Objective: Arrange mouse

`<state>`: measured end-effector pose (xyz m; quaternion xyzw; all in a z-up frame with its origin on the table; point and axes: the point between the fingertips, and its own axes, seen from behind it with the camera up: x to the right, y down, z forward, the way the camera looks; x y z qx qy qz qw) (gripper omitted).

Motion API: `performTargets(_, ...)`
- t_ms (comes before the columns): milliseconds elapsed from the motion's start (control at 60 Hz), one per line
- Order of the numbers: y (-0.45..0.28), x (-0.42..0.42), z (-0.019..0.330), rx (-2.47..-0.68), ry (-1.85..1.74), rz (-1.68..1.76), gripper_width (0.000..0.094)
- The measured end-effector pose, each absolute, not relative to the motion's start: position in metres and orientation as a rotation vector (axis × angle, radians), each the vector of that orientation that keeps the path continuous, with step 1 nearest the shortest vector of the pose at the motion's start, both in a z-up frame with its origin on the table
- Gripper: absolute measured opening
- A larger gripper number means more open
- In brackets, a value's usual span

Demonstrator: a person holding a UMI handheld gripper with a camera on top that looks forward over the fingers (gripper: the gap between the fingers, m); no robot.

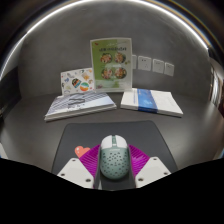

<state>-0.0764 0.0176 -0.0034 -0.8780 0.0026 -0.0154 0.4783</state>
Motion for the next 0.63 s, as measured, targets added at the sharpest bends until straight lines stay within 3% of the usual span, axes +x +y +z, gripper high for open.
performTargets(50, 0.019, -0.077, -0.006, -2.145, 0.017, -0.036, 0.0411)
performTargets(67, 0.019, -0.077, -0.007, -2.151, 0.022, -0.034, 0.0477)
performTargets(100, 0.02, -0.077, -0.007, -2.154, 0.024, -0.031, 0.0453)
performTargets(217, 0.02, -0.075, -0.007, -2.177, 0.008, -0.072, 0.0537)
performTargets(333, 0.006, -0.076, 0.003, -2.176, 0.034, -0.112, 0.09)
performTargets(367, -0.001, -0.079, 0.01, -2.16, 0.057, -0.104, 0.0855)
performTargets(633, -0.116, -0.133, 0.065, -2.111, 0.185, -0.051, 0.0843)
